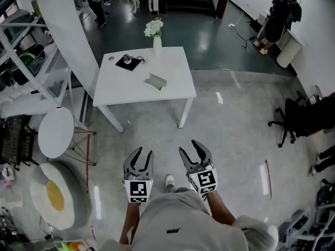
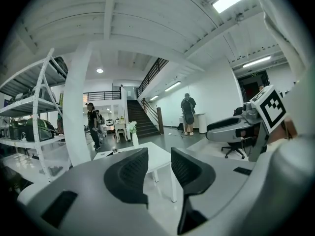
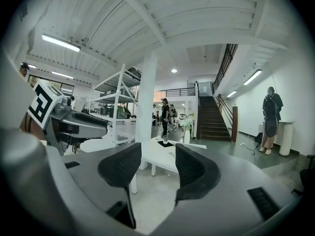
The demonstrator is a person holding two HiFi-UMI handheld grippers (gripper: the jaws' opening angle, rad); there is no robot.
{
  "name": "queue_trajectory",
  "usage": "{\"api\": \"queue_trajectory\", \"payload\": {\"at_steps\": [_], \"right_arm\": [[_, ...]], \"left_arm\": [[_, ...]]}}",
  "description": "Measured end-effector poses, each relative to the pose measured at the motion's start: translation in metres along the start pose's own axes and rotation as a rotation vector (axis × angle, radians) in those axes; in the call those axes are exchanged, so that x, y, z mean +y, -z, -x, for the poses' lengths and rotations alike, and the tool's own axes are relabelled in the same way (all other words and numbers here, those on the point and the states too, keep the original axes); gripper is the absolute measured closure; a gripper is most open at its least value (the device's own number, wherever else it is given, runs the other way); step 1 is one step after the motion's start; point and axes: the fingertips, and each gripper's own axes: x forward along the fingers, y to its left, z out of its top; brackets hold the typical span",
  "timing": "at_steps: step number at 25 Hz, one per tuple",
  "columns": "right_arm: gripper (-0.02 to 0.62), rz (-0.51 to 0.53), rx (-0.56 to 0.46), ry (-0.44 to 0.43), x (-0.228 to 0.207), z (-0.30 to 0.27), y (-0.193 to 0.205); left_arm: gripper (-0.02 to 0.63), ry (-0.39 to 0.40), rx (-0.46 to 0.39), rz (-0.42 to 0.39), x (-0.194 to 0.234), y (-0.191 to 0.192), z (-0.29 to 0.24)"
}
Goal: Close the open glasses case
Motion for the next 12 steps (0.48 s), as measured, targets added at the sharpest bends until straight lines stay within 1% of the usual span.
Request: {"api": "queue_trajectory", "payload": {"at_steps": [3,6,9,12], "right_arm": [[0.377,-0.004,-0.002,-0.011,-0.016,-0.014,-0.006],[0.377,0.002,0.015,-0.031,-0.030,-0.028,-0.004],[0.377,-0.010,0.000,-0.050,-0.040,-0.043,-0.006],[0.377,-0.001,0.019,-0.069,-0.048,-0.057,-0.003]], "left_arm": [[0.446,-0.013,0.007,-0.002,0.001,-0.004,-0.021],[0.446,-0.022,0.014,-0.002,0.002,-0.006,-0.040],[0.446,-0.033,0.022,0.002,0.003,-0.008,-0.058],[0.446,-0.034,0.033,0.005,0.005,-0.006,-0.072]]}}
